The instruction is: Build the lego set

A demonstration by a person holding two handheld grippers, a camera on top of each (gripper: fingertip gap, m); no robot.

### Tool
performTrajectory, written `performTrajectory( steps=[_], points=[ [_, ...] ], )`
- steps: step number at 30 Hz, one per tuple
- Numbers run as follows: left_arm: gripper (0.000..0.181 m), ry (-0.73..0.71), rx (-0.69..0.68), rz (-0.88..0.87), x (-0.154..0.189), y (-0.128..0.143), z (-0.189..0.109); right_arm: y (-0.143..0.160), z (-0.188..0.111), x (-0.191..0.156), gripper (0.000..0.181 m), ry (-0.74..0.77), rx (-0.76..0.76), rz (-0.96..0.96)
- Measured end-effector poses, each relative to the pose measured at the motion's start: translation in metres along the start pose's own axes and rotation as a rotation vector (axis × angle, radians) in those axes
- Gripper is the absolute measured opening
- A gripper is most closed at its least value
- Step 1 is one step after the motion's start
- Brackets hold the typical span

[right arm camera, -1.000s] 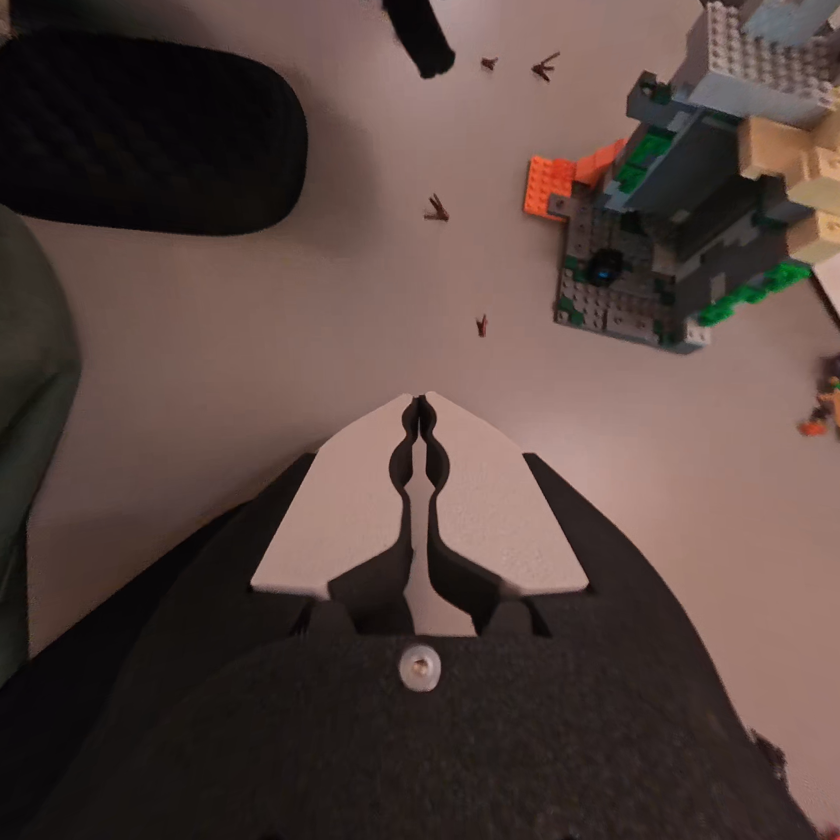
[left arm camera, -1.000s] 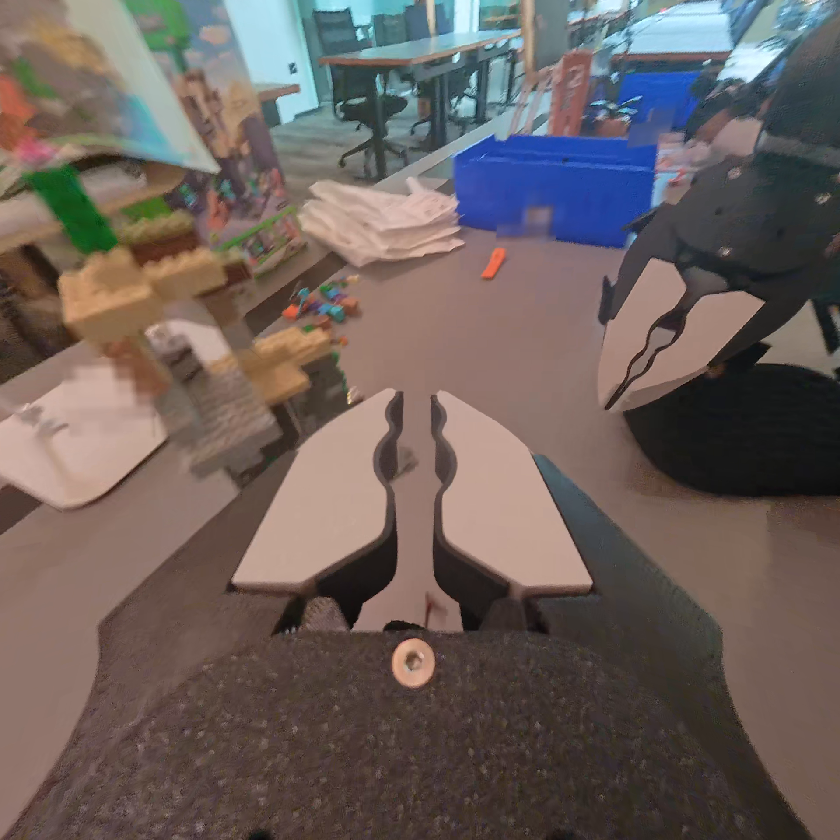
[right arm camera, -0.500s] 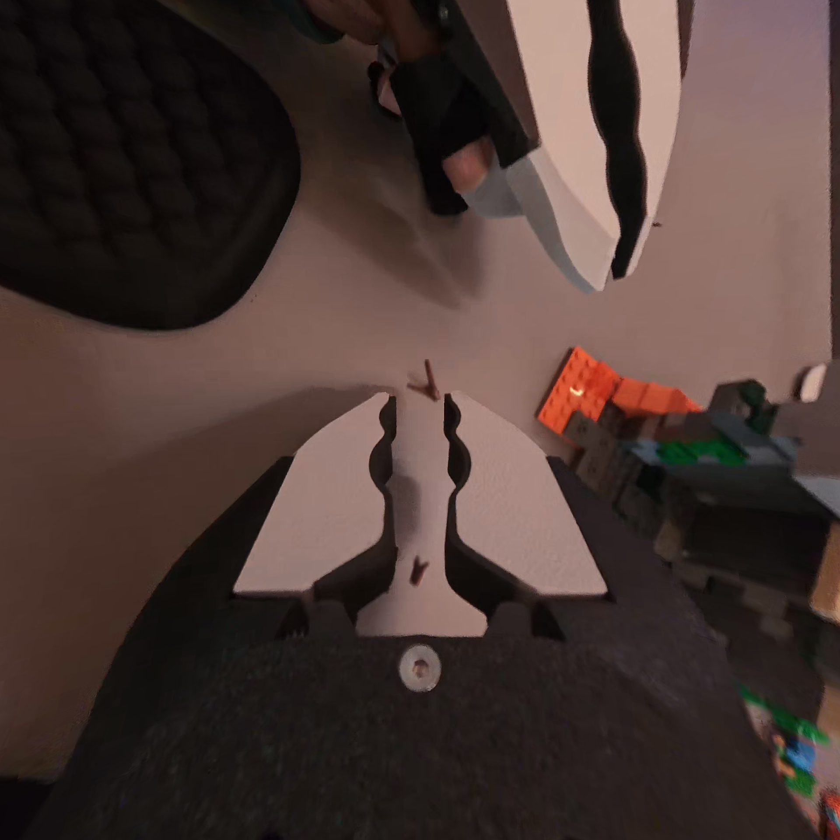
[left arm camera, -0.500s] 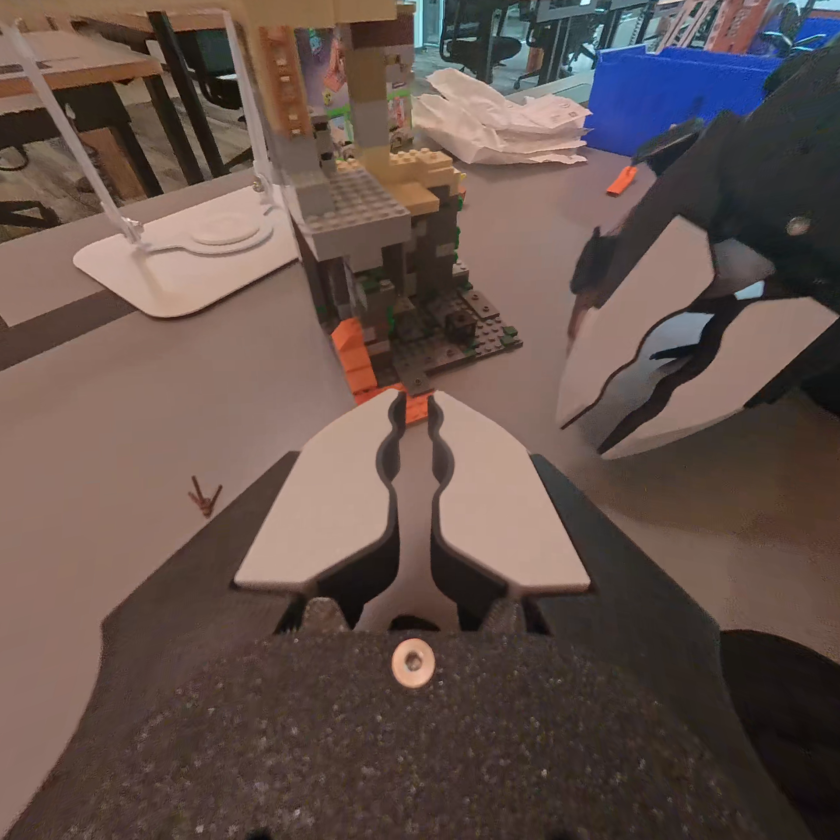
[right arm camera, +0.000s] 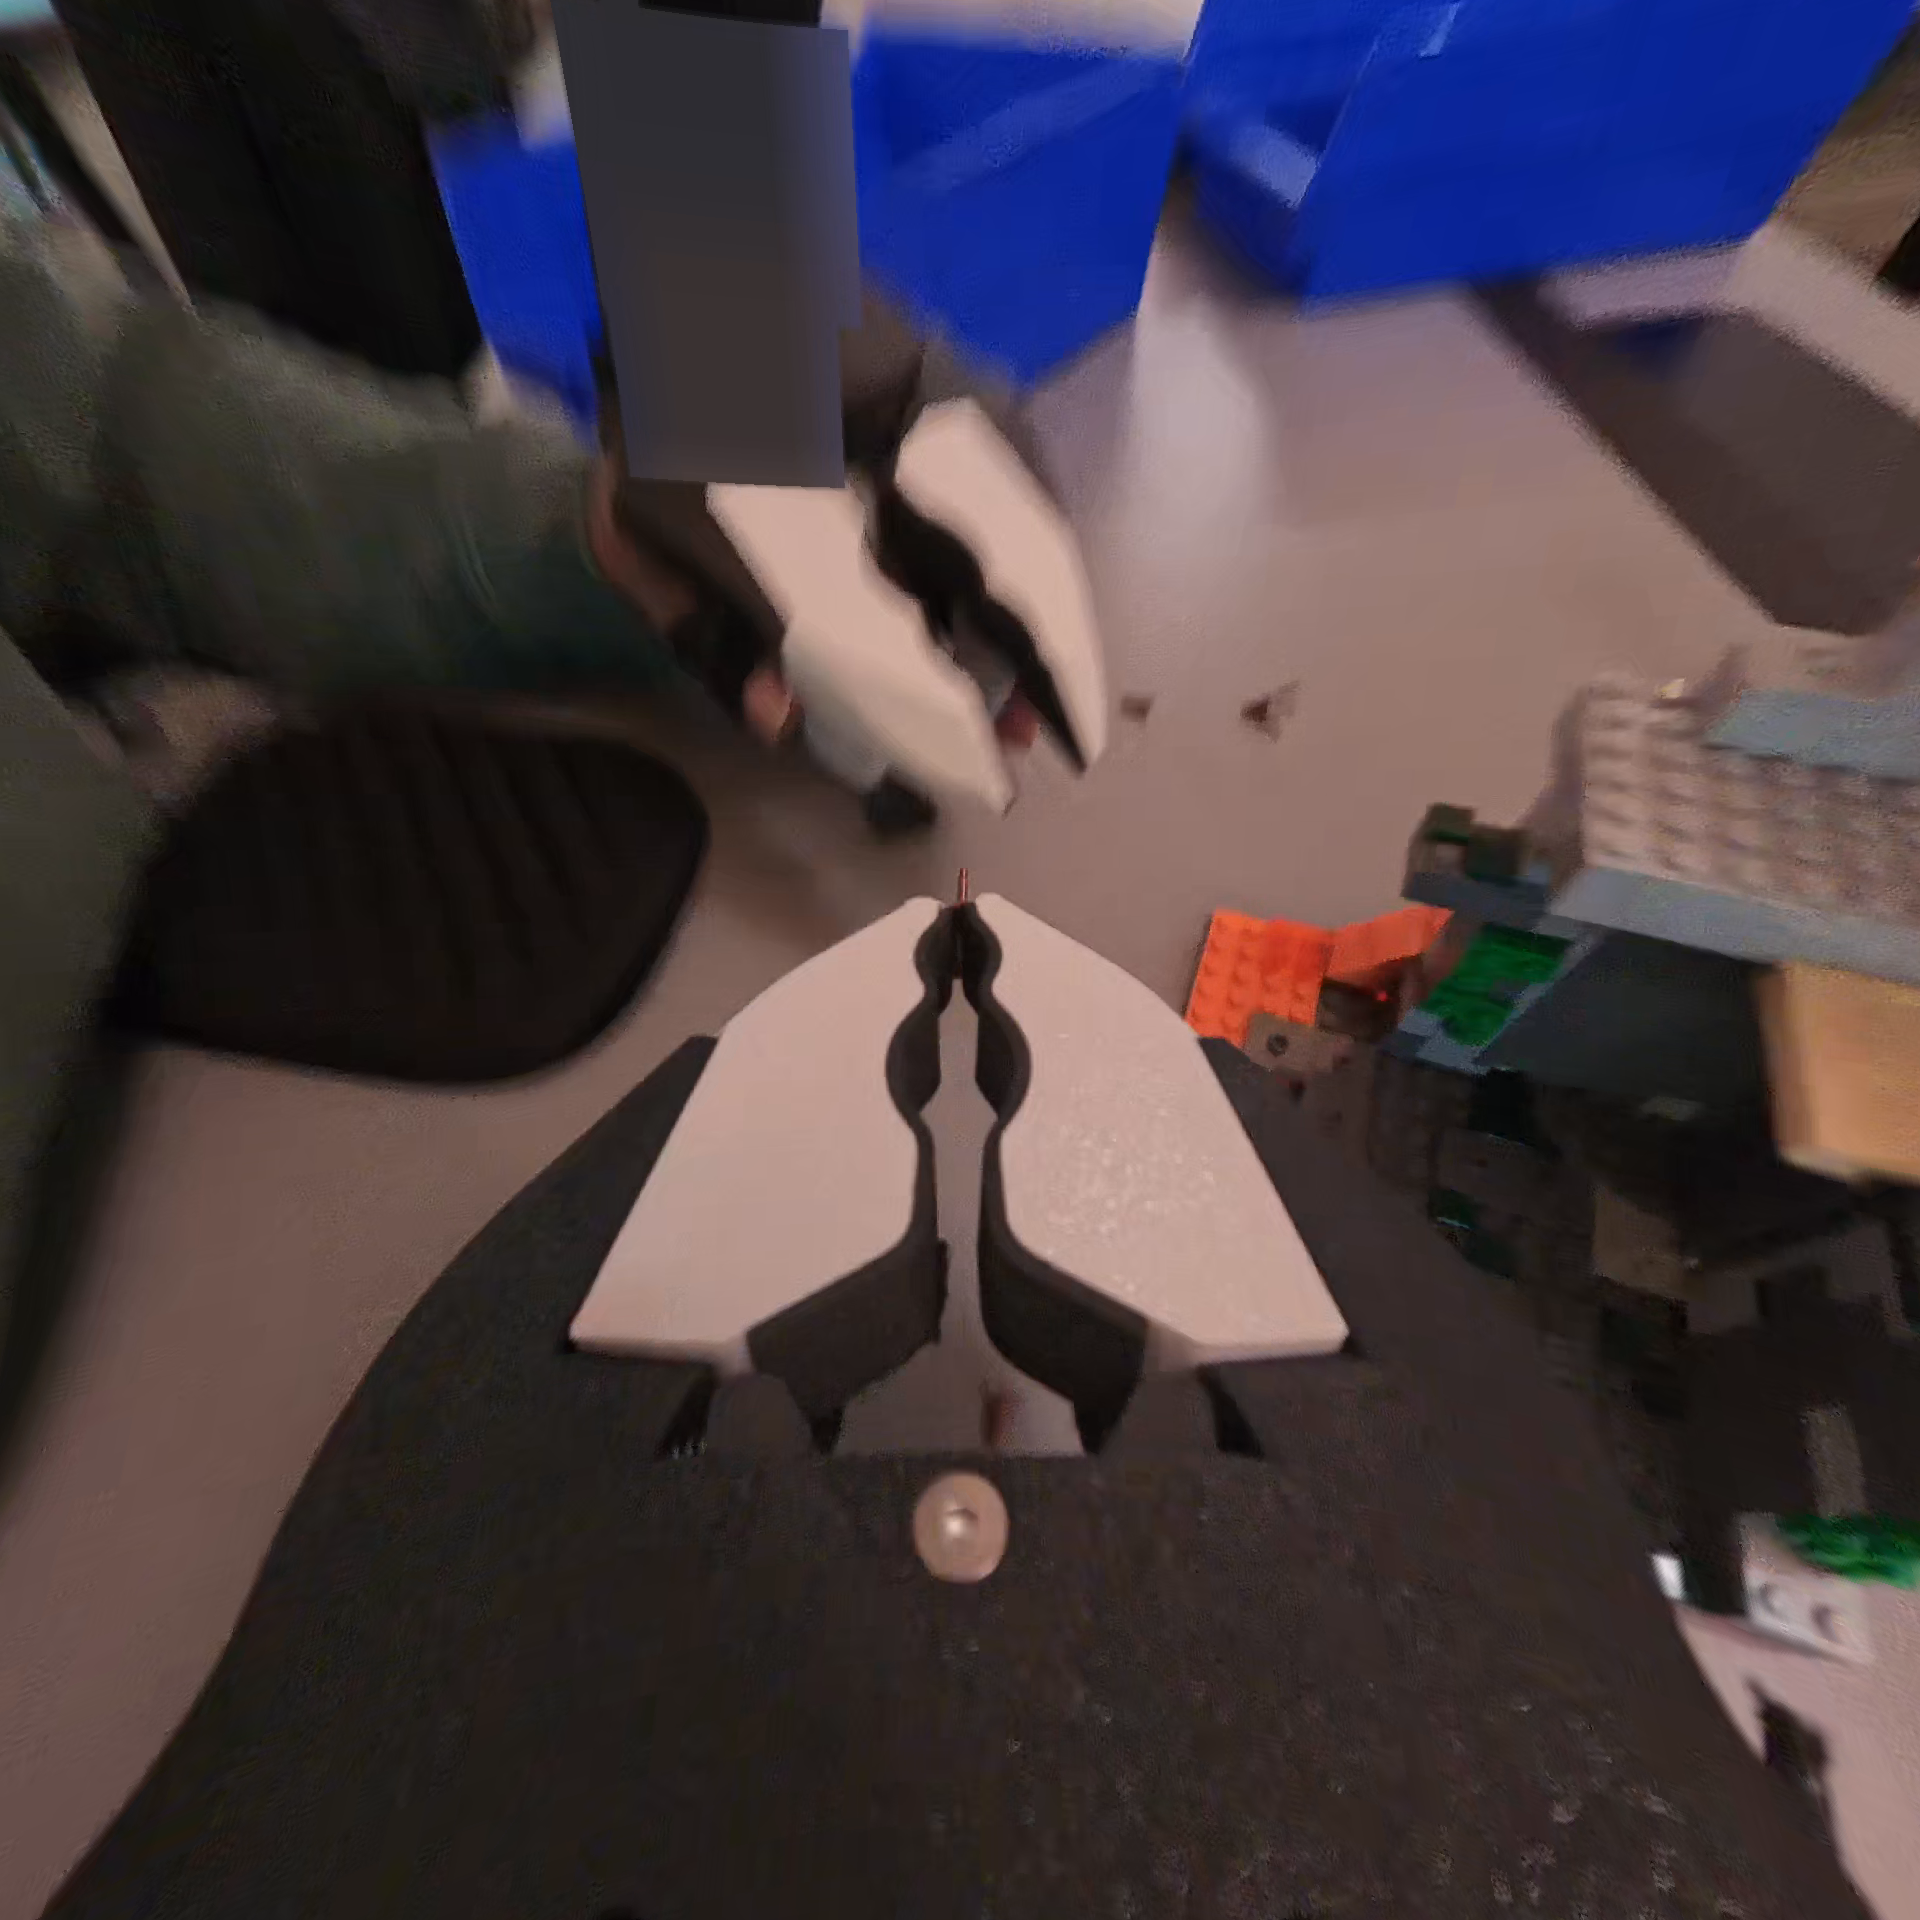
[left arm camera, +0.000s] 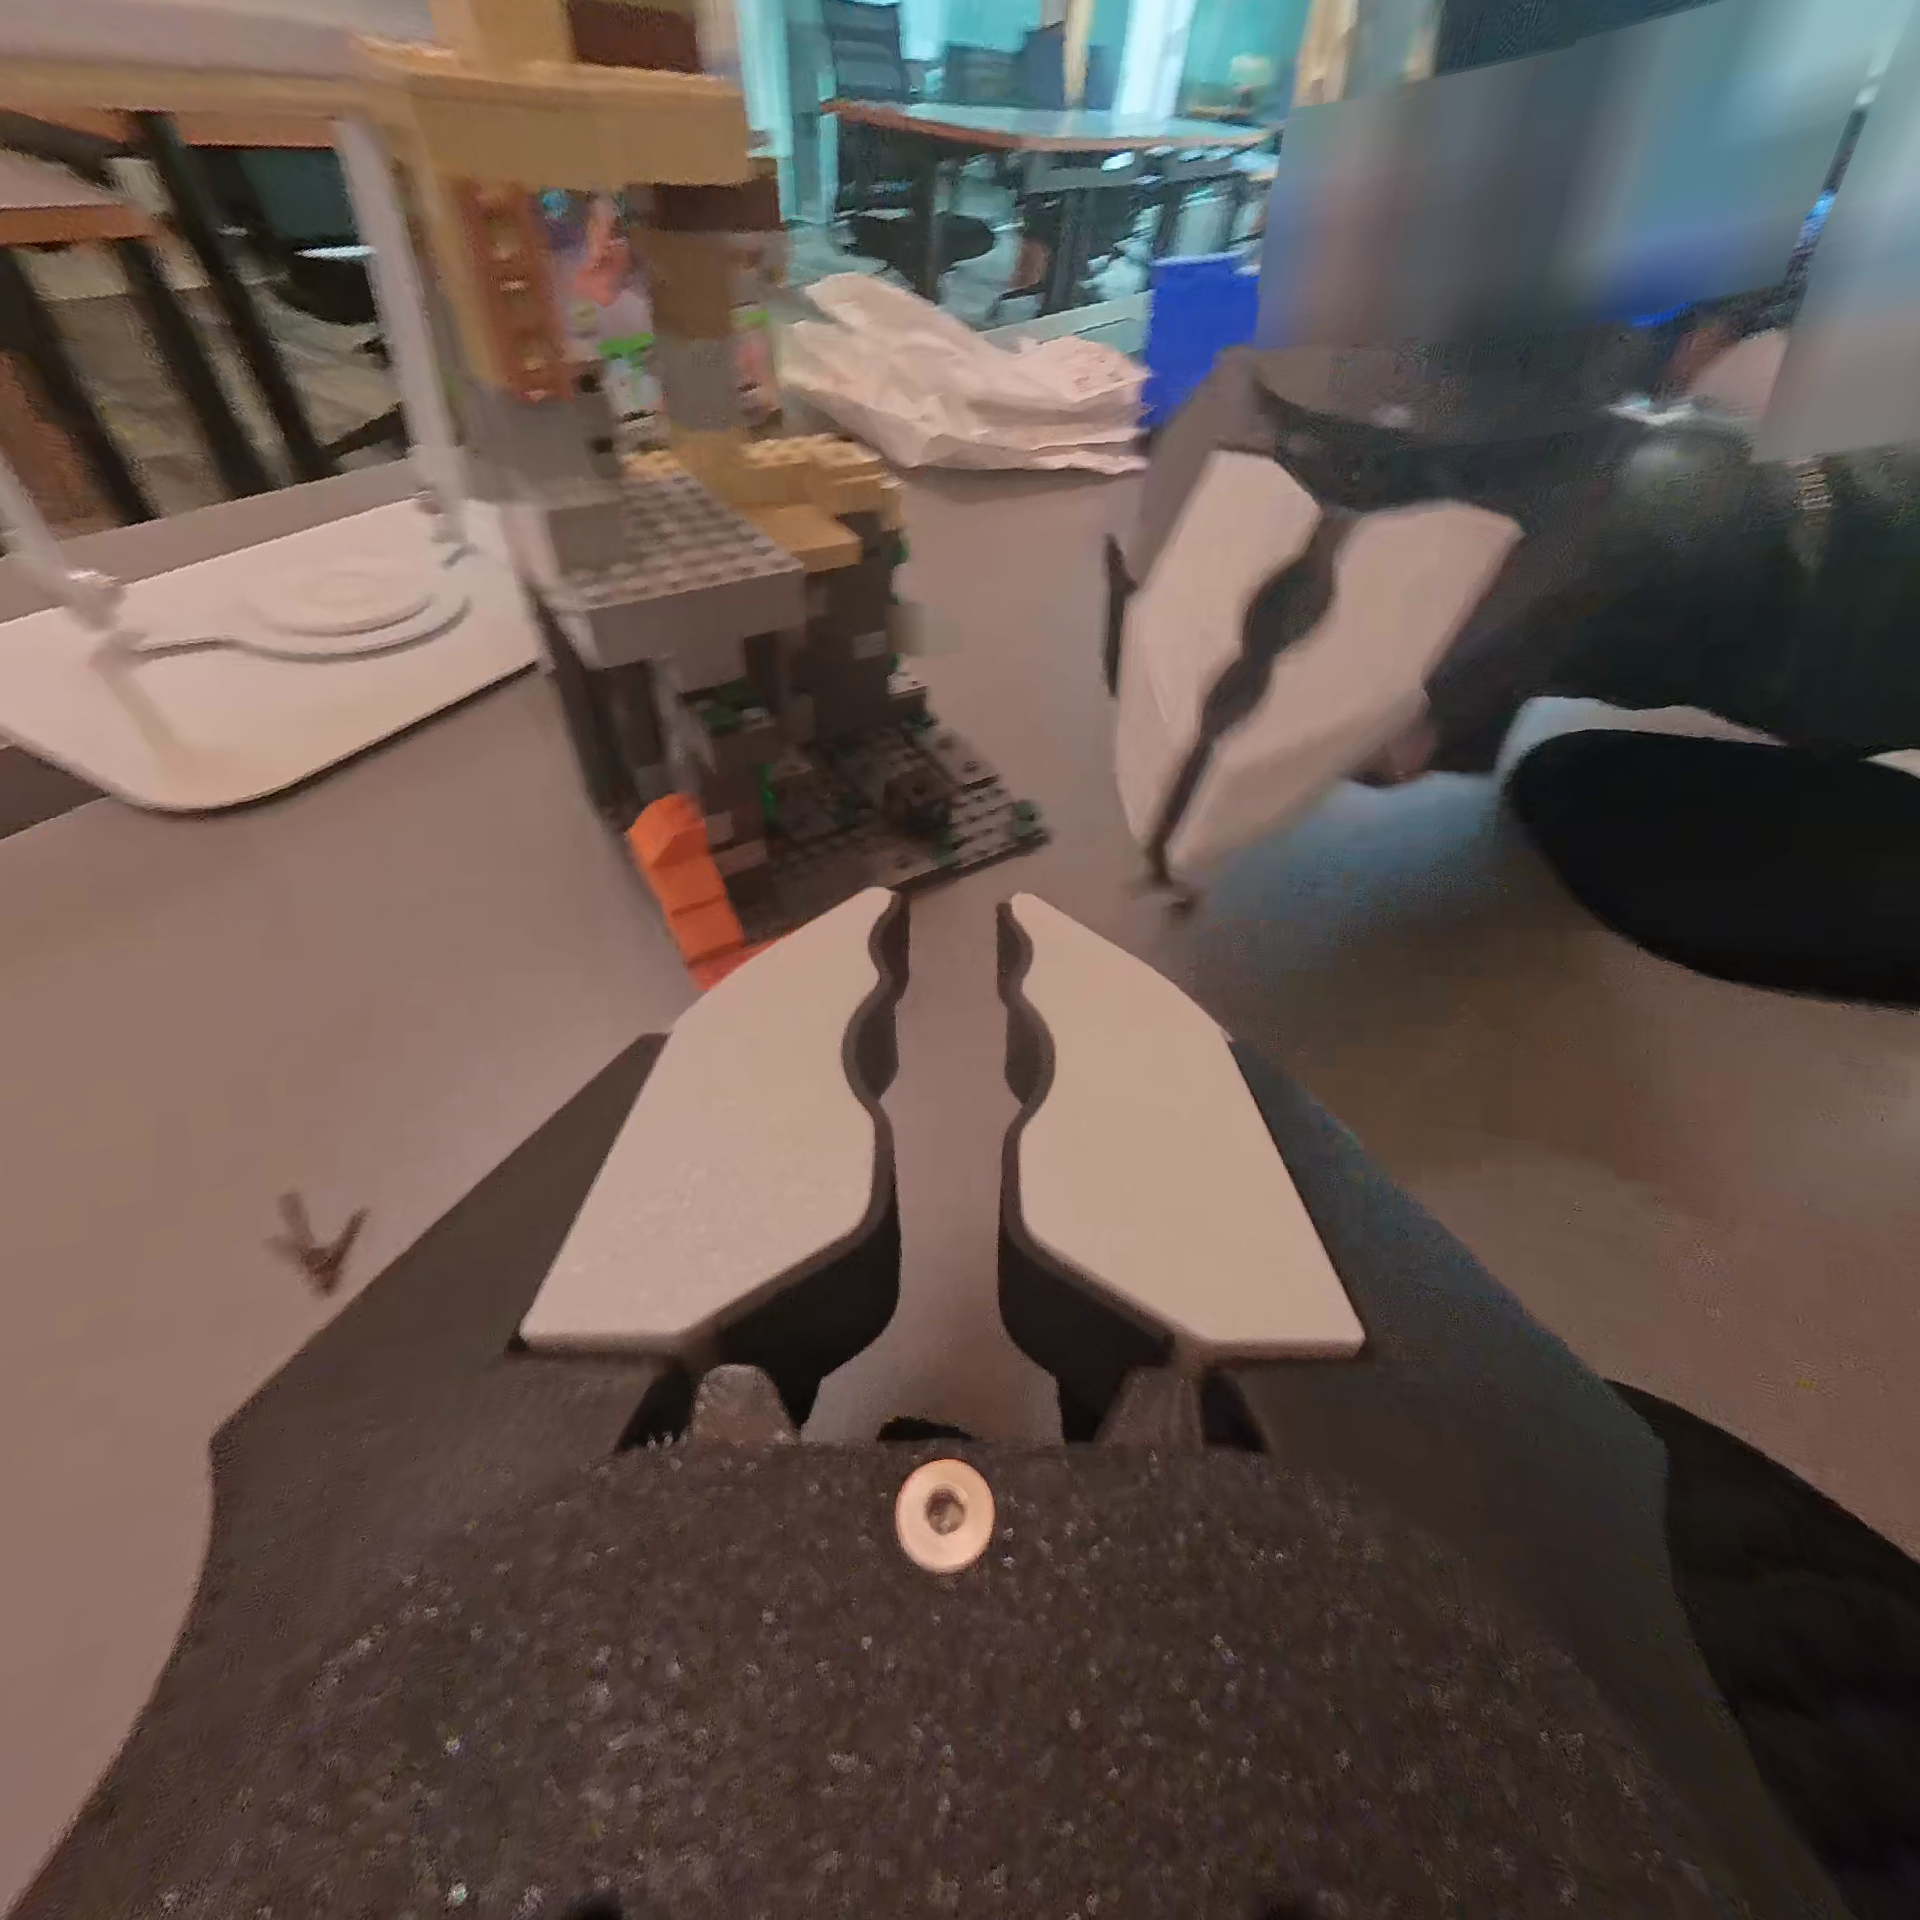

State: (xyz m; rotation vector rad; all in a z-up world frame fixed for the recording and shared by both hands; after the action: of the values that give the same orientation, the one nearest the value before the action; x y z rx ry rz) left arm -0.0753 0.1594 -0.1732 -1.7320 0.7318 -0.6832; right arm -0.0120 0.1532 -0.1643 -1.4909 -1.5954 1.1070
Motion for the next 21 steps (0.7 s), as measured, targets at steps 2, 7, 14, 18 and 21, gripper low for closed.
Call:
performTrajectory(
  steps=[2,7,14,18,21],
  points=[
    [0.02,0.099,0.036,-0.009,0.018,-0.005,0.004,-0.02,-0.021,-0.001,0.001,-0.023,0.218,0.122],
    [0.024,0.233,0.15,-0.034,0.055,-0.025,0.016,-0.036,-0.04,-0.011,0.001,-0.059,0.469,0.232],
    [0.014,0.223,0.231,-0.028,0.068,-0.039,0.019,-0.036,-0.033,-0.022,0.0,-0.123,0.505,0.254],
    [0.007,0.228,0.249,-0.029,0.068,-0.042,0.015,-0.035,-0.032,-0.022,0.001,-0.122,0.503,0.247],
    [0.006,0.228,0.245,-0.032,0.068,-0.041,0.015,-0.033,-0.032,-0.021,0.0,-0.109,0.493,0.232]
  ],
)
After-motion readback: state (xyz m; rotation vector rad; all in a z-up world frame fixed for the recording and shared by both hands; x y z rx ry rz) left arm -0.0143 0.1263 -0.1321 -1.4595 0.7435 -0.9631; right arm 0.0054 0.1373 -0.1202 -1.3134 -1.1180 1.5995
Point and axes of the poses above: each gripper's, where its closed fingertips meet, z out along the fingers, y out of its underside, x = y × z across the jaws, the point moved 2 cm from there along -z, back along the fingers, and after that the axes turned 1 degree about -y, right-handed, at the moved point
